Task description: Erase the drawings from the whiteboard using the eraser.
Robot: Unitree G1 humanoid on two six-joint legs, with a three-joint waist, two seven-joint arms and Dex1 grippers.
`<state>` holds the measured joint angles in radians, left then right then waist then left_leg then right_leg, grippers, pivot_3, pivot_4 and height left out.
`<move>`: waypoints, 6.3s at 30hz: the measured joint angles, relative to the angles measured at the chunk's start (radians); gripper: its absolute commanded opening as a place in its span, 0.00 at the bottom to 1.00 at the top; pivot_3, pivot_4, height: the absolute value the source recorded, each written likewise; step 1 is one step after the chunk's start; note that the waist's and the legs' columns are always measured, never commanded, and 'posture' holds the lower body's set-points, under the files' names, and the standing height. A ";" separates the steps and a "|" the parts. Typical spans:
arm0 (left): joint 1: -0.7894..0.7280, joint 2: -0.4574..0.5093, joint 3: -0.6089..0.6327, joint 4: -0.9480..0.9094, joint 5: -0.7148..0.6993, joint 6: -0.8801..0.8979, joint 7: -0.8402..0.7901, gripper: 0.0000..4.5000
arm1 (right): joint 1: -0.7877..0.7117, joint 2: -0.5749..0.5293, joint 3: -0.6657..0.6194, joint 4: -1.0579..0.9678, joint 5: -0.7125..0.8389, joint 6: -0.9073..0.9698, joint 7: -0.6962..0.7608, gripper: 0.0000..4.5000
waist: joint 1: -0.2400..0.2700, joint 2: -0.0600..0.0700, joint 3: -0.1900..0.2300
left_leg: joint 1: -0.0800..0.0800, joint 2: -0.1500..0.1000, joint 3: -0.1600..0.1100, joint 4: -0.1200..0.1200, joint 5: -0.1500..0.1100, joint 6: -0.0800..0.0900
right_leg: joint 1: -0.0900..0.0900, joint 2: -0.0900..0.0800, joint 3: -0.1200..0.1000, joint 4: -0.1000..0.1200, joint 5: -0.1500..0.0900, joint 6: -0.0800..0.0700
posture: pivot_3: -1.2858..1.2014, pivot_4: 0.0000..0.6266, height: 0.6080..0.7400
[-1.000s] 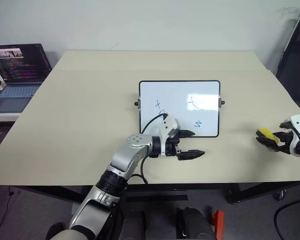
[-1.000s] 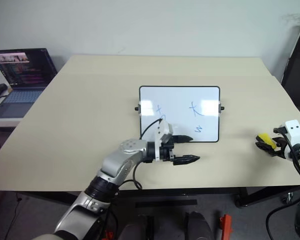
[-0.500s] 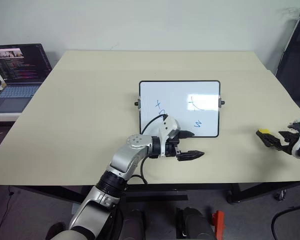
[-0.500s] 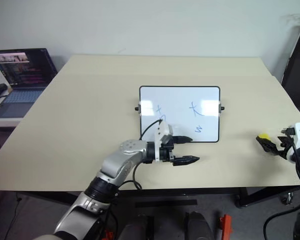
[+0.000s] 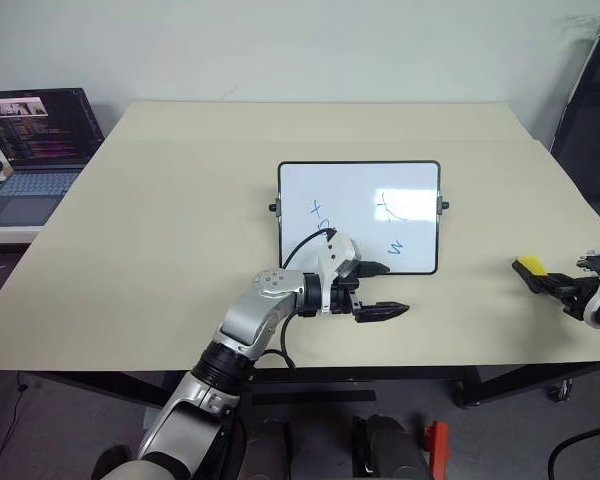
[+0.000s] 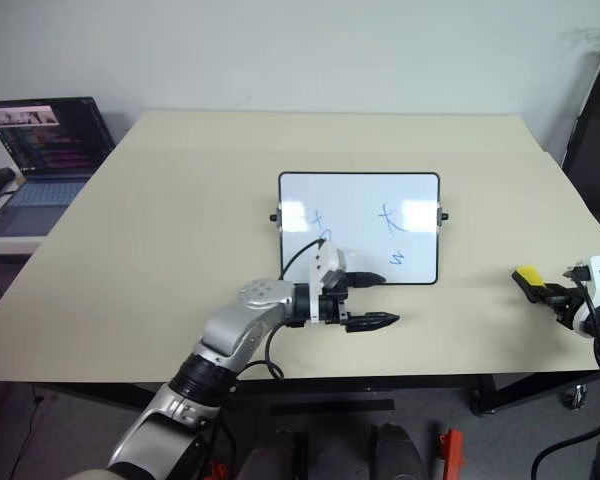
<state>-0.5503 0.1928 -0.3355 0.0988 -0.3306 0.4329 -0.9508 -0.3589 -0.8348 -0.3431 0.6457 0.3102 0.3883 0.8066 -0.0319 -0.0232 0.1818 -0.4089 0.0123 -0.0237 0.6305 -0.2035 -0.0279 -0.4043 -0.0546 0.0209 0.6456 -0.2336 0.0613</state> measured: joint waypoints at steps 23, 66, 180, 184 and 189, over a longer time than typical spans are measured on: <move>0.017 0.295 0.241 -0.239 -0.045 0.071 0.023 1.00 | -0.118 -0.029 0.005 -0.427 0.130 0.200 0.044 0.19 | -0.009 0.001 0.000 | 0.000 0.001 -0.001 -0.001 0.000 0.000 | -0.001 0.000 0.000 0.000 0.000 0.000 | 0.52 0.24 1.00; 0.277 0.450 0.444 -0.339 -0.005 -0.051 0.153 1.00 | -0.578 0.485 0.559 -0.296 -0.176 -0.187 0.019 0.19 | 0.000 -0.001 0.002 | -0.006 0.002 -0.003 -0.001 0.000 0.000 | -0.007 0.000 -0.005 0.001 0.002 -0.008 | 0.52 0.24 1.00; 0.173 0.585 0.438 -0.304 -0.065 0.024 0.009 1.00 | -0.012 -0.153 0.206 -0.582 -0.068 -0.064 0.345 0.19 | 0.000 -0.001 0.005 | -0.007 0.003 -0.002 -0.003 -0.001 -0.001 | -0.009 0.000 -0.004 0.000 -0.004 -0.004 | 0.52 0.24 1.00; 0.173 0.589 0.436 -0.305 -0.065 0.036 0.001 1.00 | -0.011 -0.160 0.192 -0.600 -0.058 -0.068 0.340 0.19 | 0.001 -0.001 0.005 | -0.007 0.003 -0.002 -0.003 -0.001 -0.001 | -0.008 0.000 -0.005 0.000 -0.004 -0.004 | 0.52 0.24 1.00; 0.155 0.588 0.418 -0.304 -0.065 0.040 0.002 1.00 | -0.019 -0.161 0.189 -0.598 -0.057 -0.078 0.327 0.19 | 0.003 -0.001 0.005 | -0.007 0.003 -0.002 -0.003 -0.001 -0.001 | -0.008 0.000 -0.004 -0.001 -0.004 -0.004 | 0.52 0.24 1.00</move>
<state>-0.3956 0.7811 0.0826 -0.2056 -0.3956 0.4731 -0.9485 -0.3784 -0.9957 -0.1537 0.0480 0.2536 0.3105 1.1340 -0.0290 -0.0244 0.1869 -0.4164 0.0149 -0.0256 0.6278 -0.2048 -0.0284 -0.4124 -0.0543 0.0165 0.6448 -0.2376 0.0578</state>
